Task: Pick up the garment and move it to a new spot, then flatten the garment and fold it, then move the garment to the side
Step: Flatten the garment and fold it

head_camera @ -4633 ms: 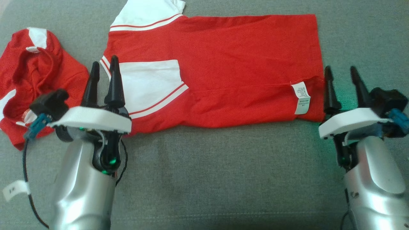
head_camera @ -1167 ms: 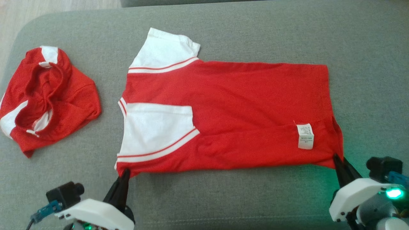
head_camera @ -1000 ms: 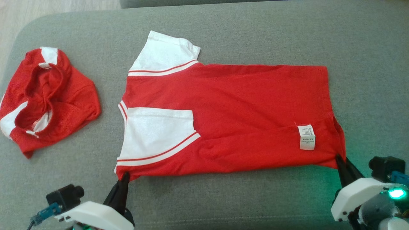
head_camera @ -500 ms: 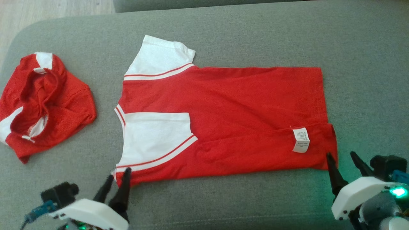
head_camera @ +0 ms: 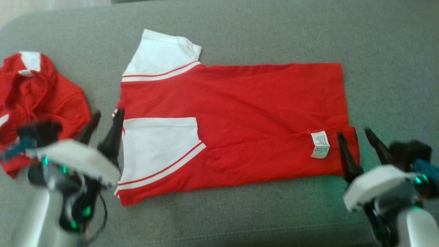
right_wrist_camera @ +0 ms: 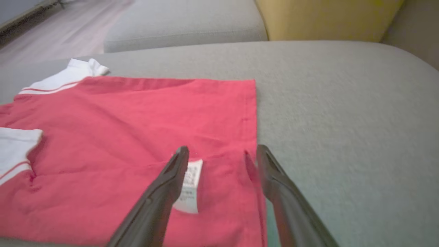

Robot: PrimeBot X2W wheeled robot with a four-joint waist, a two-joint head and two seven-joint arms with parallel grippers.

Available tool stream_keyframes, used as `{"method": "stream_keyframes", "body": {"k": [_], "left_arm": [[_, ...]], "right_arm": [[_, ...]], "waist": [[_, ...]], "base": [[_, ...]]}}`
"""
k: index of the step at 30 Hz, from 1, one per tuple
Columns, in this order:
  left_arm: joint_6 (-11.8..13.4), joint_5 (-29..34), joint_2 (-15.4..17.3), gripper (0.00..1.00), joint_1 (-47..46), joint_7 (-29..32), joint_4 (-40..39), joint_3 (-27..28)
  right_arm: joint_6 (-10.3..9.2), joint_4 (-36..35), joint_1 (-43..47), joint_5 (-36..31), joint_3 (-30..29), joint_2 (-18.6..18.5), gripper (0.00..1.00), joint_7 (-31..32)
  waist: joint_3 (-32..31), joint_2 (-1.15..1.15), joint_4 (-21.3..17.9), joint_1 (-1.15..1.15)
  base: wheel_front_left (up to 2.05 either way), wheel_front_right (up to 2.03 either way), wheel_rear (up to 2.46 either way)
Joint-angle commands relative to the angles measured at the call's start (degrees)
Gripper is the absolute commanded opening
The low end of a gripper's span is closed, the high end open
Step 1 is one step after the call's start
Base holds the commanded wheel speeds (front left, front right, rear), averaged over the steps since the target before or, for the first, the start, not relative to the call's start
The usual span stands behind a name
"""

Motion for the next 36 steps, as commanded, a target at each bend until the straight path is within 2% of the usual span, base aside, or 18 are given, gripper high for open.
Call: {"method": "stream_keyframes", "body": {"k": [1,9,13,23,36], "left_arm": [[-0.56,0.72,2.19,1.00,-4.55,0.93,-0.95,1.56],[-5.13,1.05,7.71,1.00,-21.16,10.77,7.74,-1.09],[-6.22,1.03,9.98,1.00,-28.93,13.89,11.95,-0.80],[-6.43,3.56,12.80,1.00,-41.56,19.10,20.32,-2.56],[-4.74,7.19,15.59,1.00,-47.37,21.57,25.57,-4.27]], "right_arm": [[0.37,-1.74,-3.53,-0.20,2.28,-0.38,1.00,-0.80],[0.37,0.90,-12.68,0.84,9.56,-1.57,1.00,-2.94],[0.37,1.62,-16.54,1.18,12.19,-1.79,1.00,-4.05],[0.37,3.58,-23.06,2.06,16.96,-1.61,1.00,-7.16],[0.37,4.37,-25.79,2.88,19.65,-1.39,1.00,-9.77]], "waist": [[1.44,0.00,-0.69,0.00],[8.46,0.00,-3.21,0.00],[11.85,0.00,-4.71,0.00],[17.56,0.00,-8.46,0.00],[19.91,0.00,-11.84,0.00]], "base": [[0.00,0.00,0.00],[0.00,0.00,0.00],[0.00,0.00,0.00],[0.00,0.00,0.00],[0.00,0.00,0.00]]}}
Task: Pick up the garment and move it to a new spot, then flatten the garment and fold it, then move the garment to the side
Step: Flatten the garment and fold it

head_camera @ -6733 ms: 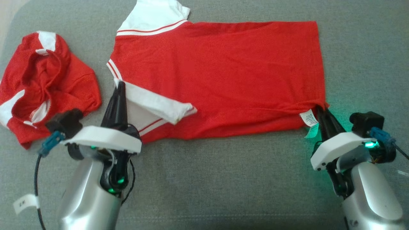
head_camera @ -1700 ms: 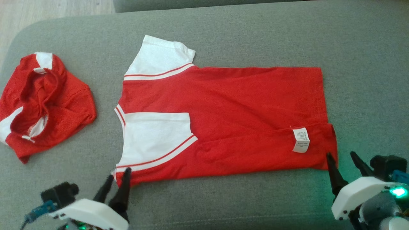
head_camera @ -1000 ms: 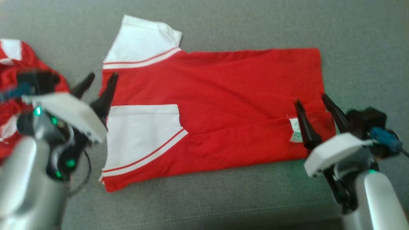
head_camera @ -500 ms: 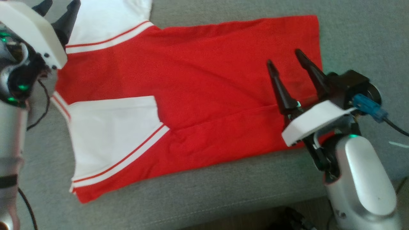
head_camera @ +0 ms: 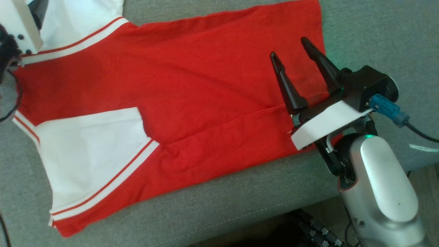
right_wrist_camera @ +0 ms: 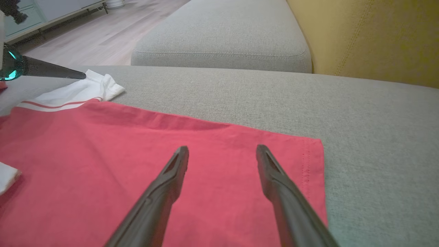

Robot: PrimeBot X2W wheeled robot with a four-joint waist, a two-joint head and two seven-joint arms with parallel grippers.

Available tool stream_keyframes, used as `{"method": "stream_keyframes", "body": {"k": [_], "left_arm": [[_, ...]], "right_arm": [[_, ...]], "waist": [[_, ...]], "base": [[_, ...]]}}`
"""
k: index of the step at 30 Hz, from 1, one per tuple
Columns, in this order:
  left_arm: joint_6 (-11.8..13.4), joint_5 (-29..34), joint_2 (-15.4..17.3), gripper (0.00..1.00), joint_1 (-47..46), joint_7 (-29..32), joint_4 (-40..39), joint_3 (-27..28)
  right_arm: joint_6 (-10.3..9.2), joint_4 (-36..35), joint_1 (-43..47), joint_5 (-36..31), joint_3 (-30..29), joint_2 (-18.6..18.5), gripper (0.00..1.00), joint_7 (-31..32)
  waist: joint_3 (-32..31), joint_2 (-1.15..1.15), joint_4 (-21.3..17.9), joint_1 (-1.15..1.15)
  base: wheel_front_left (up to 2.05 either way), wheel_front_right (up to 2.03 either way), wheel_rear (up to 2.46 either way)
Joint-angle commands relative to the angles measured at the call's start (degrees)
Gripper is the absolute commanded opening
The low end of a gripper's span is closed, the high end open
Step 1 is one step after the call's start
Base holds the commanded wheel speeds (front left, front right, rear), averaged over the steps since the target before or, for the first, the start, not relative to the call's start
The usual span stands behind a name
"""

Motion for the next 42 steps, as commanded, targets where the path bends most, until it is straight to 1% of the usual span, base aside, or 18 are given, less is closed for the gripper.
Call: {"method": "stream_keyframes", "body": {"k": [1,7,14,15,16,17,18,19,22,26,29,30,31,36,37,42], "left_arm": [[0.48,1.00,3.74,1.00,-2.96,0.60,-1.20,1.50],[1.09,2.85,5.04,1.00,-4.64,1.44,1.11,0.35],[0.19,2.86,4.64,1.00,-5.59,2.21,2.69,-1.03],[-0.02,2.96,4.60,0.91,-5.68,2.20,2.81,-1.32],[-0.22,2.97,4.44,0.49,-5.76,2.13,2.89,-1.57],[-0.36,2.88,4.20,0.31,-5.83,2.01,2.95,-1.73],[-0.59,2.80,3.99,0.06,-5.87,1.86,3.00,-1.93],[-0.85,2.72,3.79,0.00,-5.91,1.70,3.05,-2.14],[-1.48,2.61,3.09,0.00,-6.07,0.35,2.89,-2.64],[-2.02,2.12,1.74,0.00,-6.28,-3.12,2.21,-2.63],[-2.38,1.20,0.44,0.00,-5.83,-5.85,1.24,-2.33],[-2.65,0.48,-0.09,0.00,-5.19,-7.40,0.36,-2.03],[-2.79,0.24,-0.22,0.00,-4.80,-8.10,-0.15,-1.94],[-3.08,-0.60,-0.67,0.00,-2.55,-11.97,-4.02,-1.36],[-3.08,-0.60,-0.67,0.00,-2.55,-11.97,-4.02,-1.36],[-3.37,-1.83,-1.30,0.00,1.46,-13.92,-9.93,-1.53]], "right_arm": [[0.37,-1.66,-1.00,0.54,1.33,0.31,1.00,-0.67],[0.37,-1.57,-1.66,0.88,2.13,0.38,1.00,-1.22],[0.37,-1.10,-2.39,1.07,2.43,0.25,1.00,-1.54],[0.37,-1.01,-2.47,1.07,2.39,0.23,1.00,-1.55],[0.37,-0.91,-2.55,1.07,2.33,0.21,1.00,-1.54],[0.37,-0.80,-2.63,1.09,2.26,0.17,1.00,-1.51],[0.37,-0.63,-2.73,1.14,2.15,0.08,1.00,-1.45],[0.37,-0.41,-2.87,1.15,2.01,-0.06,1.00,-1.33],[0.37,0.70,-3.71,0.71,1.24,-0.82,1.00,-0.54],[0.37,3.27,-6.09,-0.71,-0.60,-2.75,1.00,1.38],[0.37,5.91,-8.37,-1.88,-2.55,-4.55,1.00,3.64],[0.37,7.87,-10.07,-2.35,-3.33,-5.91,1.00,5.19],[0.37,8.97,-10.89,-2.35,-3.63,-6.52,1.00,5.99],[0.37,14.25,-14.64,-3.04,-3.97,-10.67,1.00,11.12],[0.37,14.25,-14.64,-3.04,-3.97,-10.67,1.00,11.12],[0.37,17.32,-17.07,-2.11,-3.14,-13.68,1.00,15.52]], "waist": [[0.25,0.00,-0.48,-0.01],[0.88,0.00,-1.58,-0.01],[1.21,0.00,-2.34,-0.01],[1.20,0.00,-2.38,-0.01],[1.19,0.00,-2.39,-0.01],[1.15,0.00,-2.37,-0.01],[1.10,0.00,-2.30,-0.01],[1.01,0.00,-2.21,-0.01],[0.54,0.00,-1.69,-0.01],[-0.52,0.00,-0.34,-0.01],[-1.37,0.00,1.32,-0.01],[-1.89,0.00,2.51,-0.01],[-2.17,0.00,3.12,-0.01],[-2.84,0.00,6.15,-0.01],[-2.84,0.00,6.15,-0.01],[-2.96,0.00,8.32,-0.01]], "base": [[0.00,0.00,0.00],[0.00,0.00,0.00],[0.00,0.00,0.00],[0.00,0.00,0.00],[0.00,0.00,0.00],[0.00,0.00,0.00],[0.00,0.00,0.00],[0.00,0.00,0.00],[0.00,0.00,0.00],[0.00,0.00,0.00],[0.00,0.00,0.00],[0.00,0.00,0.00],[0.00,0.00,0.00],[0.00,0.00,0.00],[0.00,0.00,0.00],[0.00,0.00,0.00]]}}
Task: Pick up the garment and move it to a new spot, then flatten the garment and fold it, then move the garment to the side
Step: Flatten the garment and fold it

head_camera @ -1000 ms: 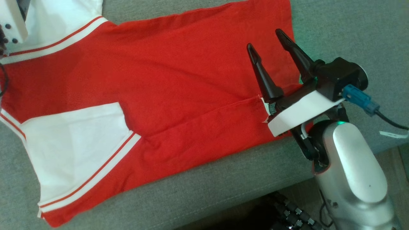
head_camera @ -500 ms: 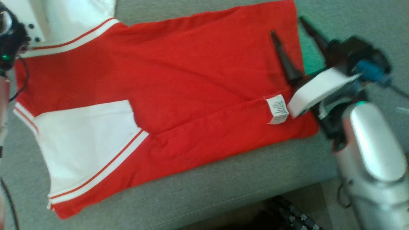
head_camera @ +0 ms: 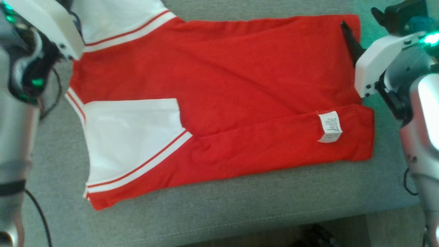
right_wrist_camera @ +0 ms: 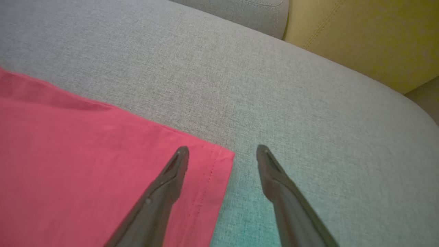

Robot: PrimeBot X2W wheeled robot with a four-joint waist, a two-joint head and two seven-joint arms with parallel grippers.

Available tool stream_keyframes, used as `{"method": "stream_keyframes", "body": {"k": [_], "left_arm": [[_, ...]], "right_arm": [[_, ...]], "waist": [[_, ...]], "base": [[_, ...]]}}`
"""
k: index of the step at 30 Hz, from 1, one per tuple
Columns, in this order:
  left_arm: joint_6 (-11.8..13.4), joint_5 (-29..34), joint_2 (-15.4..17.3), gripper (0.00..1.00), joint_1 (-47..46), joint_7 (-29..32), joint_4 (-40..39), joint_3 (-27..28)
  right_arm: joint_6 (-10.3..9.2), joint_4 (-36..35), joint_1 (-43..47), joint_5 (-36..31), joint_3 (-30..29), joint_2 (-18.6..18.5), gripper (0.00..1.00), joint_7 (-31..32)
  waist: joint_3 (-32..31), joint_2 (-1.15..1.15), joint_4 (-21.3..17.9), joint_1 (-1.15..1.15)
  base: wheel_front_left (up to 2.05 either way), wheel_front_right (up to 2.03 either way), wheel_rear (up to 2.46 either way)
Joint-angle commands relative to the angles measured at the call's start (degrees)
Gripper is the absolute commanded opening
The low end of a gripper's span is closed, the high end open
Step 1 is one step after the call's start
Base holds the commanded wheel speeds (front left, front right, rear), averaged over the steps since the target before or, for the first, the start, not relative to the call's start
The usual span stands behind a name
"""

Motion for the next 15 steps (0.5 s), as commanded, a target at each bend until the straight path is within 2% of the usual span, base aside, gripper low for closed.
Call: {"method": "stream_keyframes", "body": {"k": [1,12,13,14,15], "left_arm": [[-0.11,-0.23,2.10,0.00,-0.50,-0.39,-2.46,2.39],[1.70,-1.63,0.94,0.00,5.56,-1.08,-11.49,1.97],[1.80,-1.68,0.91,0.00,5.66,-1.07,-11.79,1.95],[1.88,-1.72,0.90,0.00,5.74,-1.05,-12.02,1.93],[1.96,-1.76,0.92,0.00,5.80,-1.04,-12.21,1.93]], "right_arm": [[0.37,-1.41,-0.66,0.48,0.41,-0.97,1.00,0.47],[0.37,1.61,-2.61,6.88,2.12,-5.00,1.00,9.69],[0.37,1.76,-2.78,7.53,2.20,-5.16,0.97,10.32],[0.37,1.90,-2.98,8.00,2.35,-5.37,0.82,10.89],[0.37,2.03,-3.18,8.45,2.50,-5.52,0.55,11.41]], "waist": [[-0.40,0.00,0.62,0.00],[0.28,0.00,2.93,0.00],[0.38,0.00,2.98,0.00],[0.48,0.00,3.01,0.00],[0.58,0.00,3.02,0.00]], "base": [[0.00,0.00,0.00],[0.00,0.00,0.00],[0.00,0.00,0.00],[0.00,0.00,0.00],[0.00,0.00,0.00]]}}
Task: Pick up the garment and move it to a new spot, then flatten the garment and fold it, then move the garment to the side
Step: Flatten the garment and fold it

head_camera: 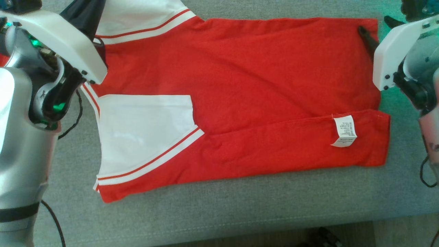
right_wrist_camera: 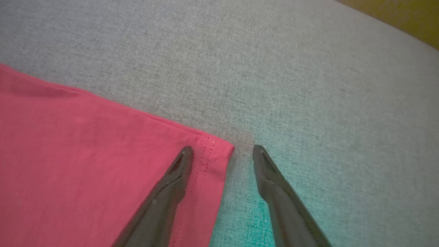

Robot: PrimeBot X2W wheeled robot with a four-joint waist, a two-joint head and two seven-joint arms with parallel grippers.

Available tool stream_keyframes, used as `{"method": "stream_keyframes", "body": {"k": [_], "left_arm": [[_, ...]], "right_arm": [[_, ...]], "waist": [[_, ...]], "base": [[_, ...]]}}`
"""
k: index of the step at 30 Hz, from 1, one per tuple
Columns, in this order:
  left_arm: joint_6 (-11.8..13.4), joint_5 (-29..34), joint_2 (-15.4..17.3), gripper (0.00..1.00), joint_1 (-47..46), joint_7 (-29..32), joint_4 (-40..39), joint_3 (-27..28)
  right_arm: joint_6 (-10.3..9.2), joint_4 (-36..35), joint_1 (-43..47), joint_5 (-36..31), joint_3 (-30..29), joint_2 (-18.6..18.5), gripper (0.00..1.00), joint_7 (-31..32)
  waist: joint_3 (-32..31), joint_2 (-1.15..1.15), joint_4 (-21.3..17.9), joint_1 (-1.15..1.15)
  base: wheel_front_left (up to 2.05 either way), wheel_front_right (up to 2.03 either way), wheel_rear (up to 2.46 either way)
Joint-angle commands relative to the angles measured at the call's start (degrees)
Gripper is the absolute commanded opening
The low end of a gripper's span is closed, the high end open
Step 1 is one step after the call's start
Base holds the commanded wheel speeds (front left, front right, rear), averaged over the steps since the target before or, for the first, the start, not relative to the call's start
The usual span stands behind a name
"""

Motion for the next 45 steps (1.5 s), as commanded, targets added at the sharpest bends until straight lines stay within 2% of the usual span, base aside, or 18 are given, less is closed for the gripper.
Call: {"method": "stream_keyframes", "body": {"k": [1,3,4,5,8,15,25,35,45], "left_arm": [[0.40,-0.34,2.00,0.00,-0.86,-0.11,-2.38,2.28],[0.52,-0.41,2.08,0.00,-0.74,-0.17,-2.53,2.33],[0.59,-0.44,2.12,0.00,-0.67,-0.21,-2.59,2.36],[0.67,-0.47,2.16,0.00,-0.62,-0.26,-2.66,2.42],[0.85,-0.64,2.22,0.00,-0.42,-0.80,-2.85,2.72],[1.72,-1.59,1.84,0.00,2.14,-3.64,-4.60,4.15],[4.96,-4.04,1.11,0.00,15.59,-7.39,-15.51,6.48],[8.27,-5.17,-1.07,0.00,30.42,-10.60,-24.42,6.07],[9.51,-8.78,-5.02,0.00,43.99,-15.00,-24.07,5.17]], "right_arm": [[0.37,-0.73,-0.20,0.94,0.91,-0.96,0.45,1.39],[0.37,-0.38,-0.45,2.08,1.33,-1.08,0.28,2.62],[0.37,-0.35,-0.54,2.54,1.44,-1.14,0.04,2.90],[0.37,-0.36,-0.63,2.86,1.52,-1.25,0.00,3.06],[0.37,-0.63,-0.69,3.38,0.99,-1.21,0.00,1.85],[0.37,-1.07,0.01,1.40,-1.35,1.04,0.00,-7.10],[0.37,-6.22,8.22,0.83,-2.23,2.16,0.00,-14.44],[0.37,-16.63,22.47,-0.92,-8.47,4.10,0.00,-15.81],[0.37,-24.30,36.27,-3.08,-14.60,9.59,0.00,-14.19]], "waist": [[0.17,0.00,0.00,0.00],[0.23,0.00,-0.03,0.00],[0.23,0.00,-0.05,0.00],[0.24,0.00,-0.07,0.00],[0.09,0.00,-0.15,0.00],[-1.94,0.00,-0.48,0.00],[-7.41,0.00,0.10,0.00],[-11.92,0.00,1.41,0.00],[-15.22,0.00,2.02,0.00]], "base": [[0.00,0.00,0.00],[0.00,0.00,0.00],[0.00,0.00,0.00],[0.00,0.00,0.00],[0.00,0.00,0.00],[0.00,0.00,0.00],[0.00,0.00,0.00],[0.00,0.00,0.00],[0.00,0.00,0.00]]}}
